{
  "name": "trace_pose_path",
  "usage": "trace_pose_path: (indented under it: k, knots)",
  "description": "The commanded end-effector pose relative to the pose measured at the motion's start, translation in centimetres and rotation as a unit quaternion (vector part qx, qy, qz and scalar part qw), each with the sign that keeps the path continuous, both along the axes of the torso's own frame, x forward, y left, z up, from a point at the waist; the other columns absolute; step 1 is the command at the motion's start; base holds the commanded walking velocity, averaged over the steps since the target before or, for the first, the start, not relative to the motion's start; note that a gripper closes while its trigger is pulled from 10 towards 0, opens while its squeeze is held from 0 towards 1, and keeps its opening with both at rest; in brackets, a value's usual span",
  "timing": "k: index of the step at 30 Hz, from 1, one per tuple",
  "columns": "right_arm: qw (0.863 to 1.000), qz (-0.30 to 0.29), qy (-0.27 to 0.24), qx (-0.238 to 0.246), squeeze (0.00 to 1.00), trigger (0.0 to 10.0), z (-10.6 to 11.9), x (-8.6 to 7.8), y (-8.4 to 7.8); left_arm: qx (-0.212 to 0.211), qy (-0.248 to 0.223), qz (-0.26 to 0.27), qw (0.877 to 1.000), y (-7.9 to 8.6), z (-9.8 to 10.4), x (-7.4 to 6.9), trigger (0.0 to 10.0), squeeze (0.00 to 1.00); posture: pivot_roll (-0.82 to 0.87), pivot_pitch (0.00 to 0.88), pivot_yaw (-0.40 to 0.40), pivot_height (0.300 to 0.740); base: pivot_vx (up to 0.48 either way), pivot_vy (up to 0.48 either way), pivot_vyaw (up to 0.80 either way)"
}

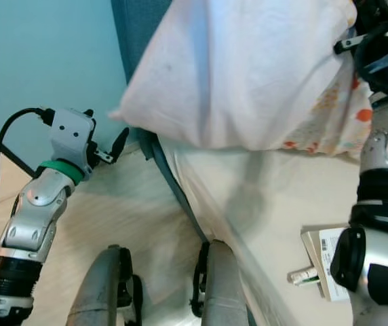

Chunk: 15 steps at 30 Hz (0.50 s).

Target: Clean up the room

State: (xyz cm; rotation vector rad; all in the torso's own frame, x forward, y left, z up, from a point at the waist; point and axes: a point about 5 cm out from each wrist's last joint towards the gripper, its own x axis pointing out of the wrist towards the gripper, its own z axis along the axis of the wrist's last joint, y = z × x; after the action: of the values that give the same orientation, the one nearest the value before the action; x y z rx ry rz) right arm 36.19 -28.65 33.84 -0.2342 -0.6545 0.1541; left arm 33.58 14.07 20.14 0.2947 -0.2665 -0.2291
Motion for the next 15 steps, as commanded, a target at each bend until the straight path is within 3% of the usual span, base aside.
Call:
trace_pose_path:
  k: [1, 2, 3, 4, 5, 6, 9, 10, 12, 15]
  knots:
    - [0.999, -0.010, 0.037, 0.000, 0.00, 0.0, -1.8, 0.6, 0.0, 0.003, 0.011, -0.003, 1.000, -0.3, -0.7, -0.2, 10.0, 0.00, 0.04, 0.237, 0.013, 0.622, 0.000, 0.000, 0.00]
    - [0.999, -0.010, 0.037, 0.000, 0.00, 0.0, -1.8, 0.6, 0.0, 0.003, 0.011, -0.003, 1.000, -0.3, -0.7, -0.2, 10.0, 0.00, 0.04, 0.237, 0.013, 0.622, 0.000, 0.000, 0.00]
    - [0.997, -0.012, 0.080, 0.004, 0.00, 0.0, -3.7, 1.5, 0.7, 0.003, 0.012, -0.004, 1.000, -0.4, -0.8, -0.3, 10.0, 0.00, 0.04, 0.237, 0.013, 0.622, 0.000, 0.000, 0.00]
    - [0.997, -0.012, 0.080, 0.004, 0.00, 0.0, -3.7, 1.5, 0.7, 0.003, 0.012, -0.004, 1.000, -0.4, -0.8, -0.3, 10.0, 0.00, 0.04, 0.237, 0.013, 0.622, 0.000, 0.000, 0.00]
    - [0.991, -0.029, 0.127, 0.003, 0.00, 0.0, -5.5, 2.4, 1.4, 0.005, 0.014, -0.003, 1.000, -0.3, -0.9, -0.4, 10.0, 0.00, 0.05, 0.242, 0.014, 0.622, 0.000, 0.000, 0.00]
    - [0.991, -0.029, 0.127, 0.003, 0.00, 0.0, -5.5, 2.4, 1.4, 0.005, 0.014, -0.003, 1.000, -0.3, -0.9, -0.4, 10.0, 0.00, 0.05, 0.242, 0.014, 0.622, 0.000, 0.000, 0.00]
    - [0.978, -0.089, 0.189, 0.002, 0.00, 0.0, -7.5, 3.2, 1.6, 0.008, 0.018, 0.000, 1.000, 0.0, -1.1, -0.7, 10.0, 0.00, 0.06, 0.249, 0.013, 0.622, 0.000, 0.000, 0.00]
    - [0.978, -0.089, 0.189, 0.002, 0.00, 0.0, -7.5, 3.2, 1.6, 0.008, 0.018, 0.000, 1.000, 0.0, -1.1, -0.7, 10.0, 0.00, 0.06, 0.249, 0.013, 0.622, 0.000, 0.000, 0.00]
    - [0.966, -0.143, 0.217, 0.003, 0.00, 0.0, -8.4, 3.5, 1.4, 0.010, 0.021, 0.002, 1.000, 0.0, -1.2, -0.9, 10.0, 0.00, 0.08, 0.257, 0.011, 0.622, 0.000, 0.000, 0.00]
    - [0.963, -0.159, 0.217, 0.004, 0.00, 0.3, -8.2, 3.7, 1.6, 0.010, 0.022, 0.001, 1.000, -0.1, -1.3, -1.1, 10.0, 0.00, 0.08, 0.259, 0.012, 0.622, 0.000, 0.000, 0.00]
